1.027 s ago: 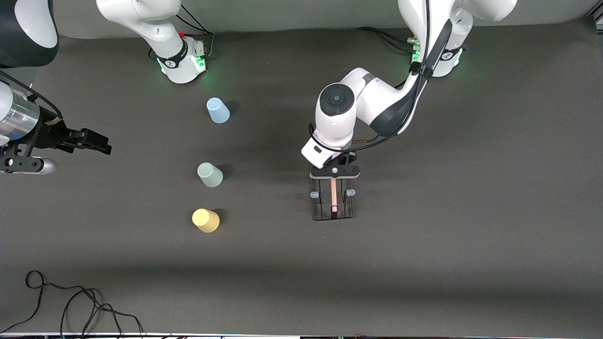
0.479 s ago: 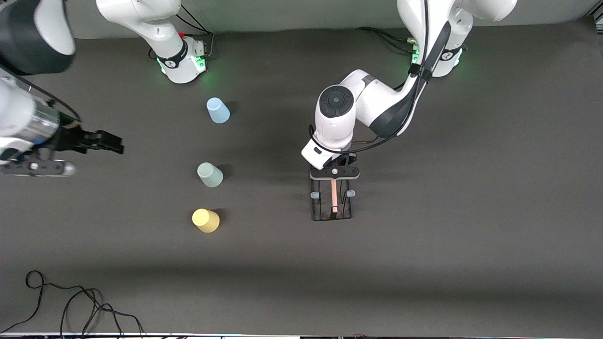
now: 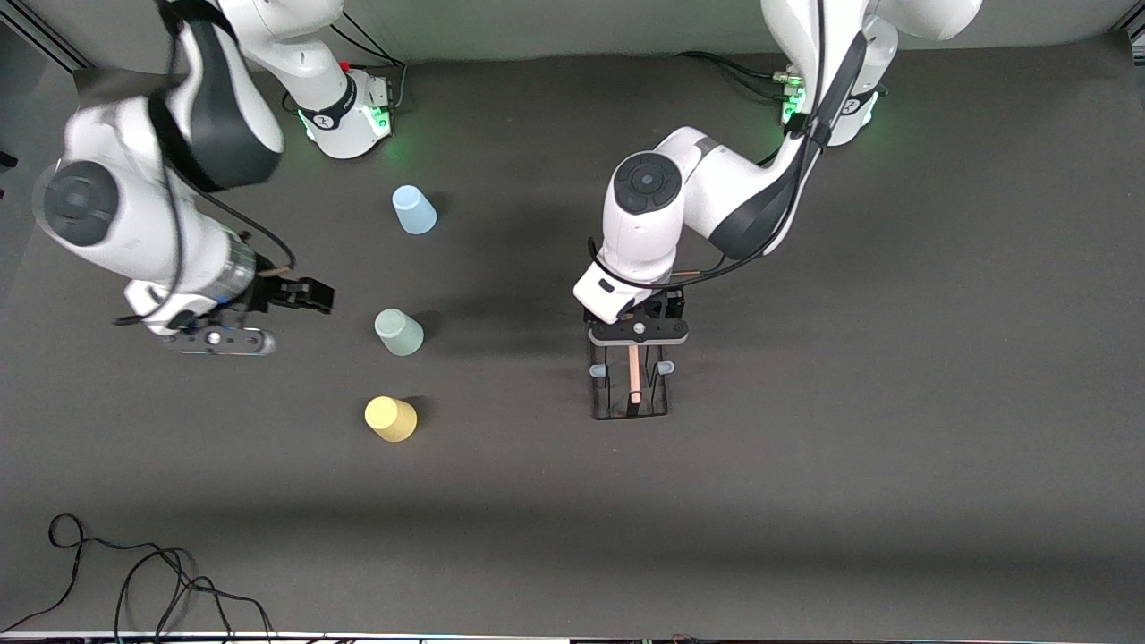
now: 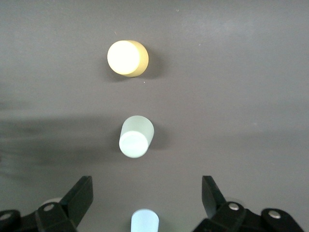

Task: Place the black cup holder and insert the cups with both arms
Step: 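Carry the holder to mid-table with the left gripper while the right gripper reaches, then grasp the pale green cup with the right gripper while the left gripper withdraws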

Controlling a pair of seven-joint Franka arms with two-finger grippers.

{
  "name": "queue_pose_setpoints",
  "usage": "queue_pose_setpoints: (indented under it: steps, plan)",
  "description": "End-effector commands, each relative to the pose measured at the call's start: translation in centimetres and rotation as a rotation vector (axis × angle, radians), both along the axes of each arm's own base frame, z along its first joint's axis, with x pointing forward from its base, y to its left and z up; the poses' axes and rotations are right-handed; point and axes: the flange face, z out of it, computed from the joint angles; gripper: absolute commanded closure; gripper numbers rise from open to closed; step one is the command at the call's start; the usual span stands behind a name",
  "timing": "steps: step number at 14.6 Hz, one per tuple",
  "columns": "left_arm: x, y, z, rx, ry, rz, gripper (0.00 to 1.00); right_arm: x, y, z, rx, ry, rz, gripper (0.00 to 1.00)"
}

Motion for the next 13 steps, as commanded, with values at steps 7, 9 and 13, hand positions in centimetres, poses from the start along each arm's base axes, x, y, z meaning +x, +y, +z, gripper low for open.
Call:
queue_pose_setpoints:
  steps: [7,9,13]
  plan:
    - [6.1,19.3,11.7,0.048,0.006,-0.034,0.0,-3.5,1.2,-12.4,0.004,-0.08,-0.059,0.0]
    - [6.8,25.9,14.8,0.049,-0.026,-0.074,0.0,-3.6,2.5,-14.7,0.006,-0.097,-0.075,0.0]
    - [7.3,35.7,16.5,0.069,-0.003,-0.154,0.0,-3.5,3.5,-18.9,0.006,-0.111,-0.103,0.0]
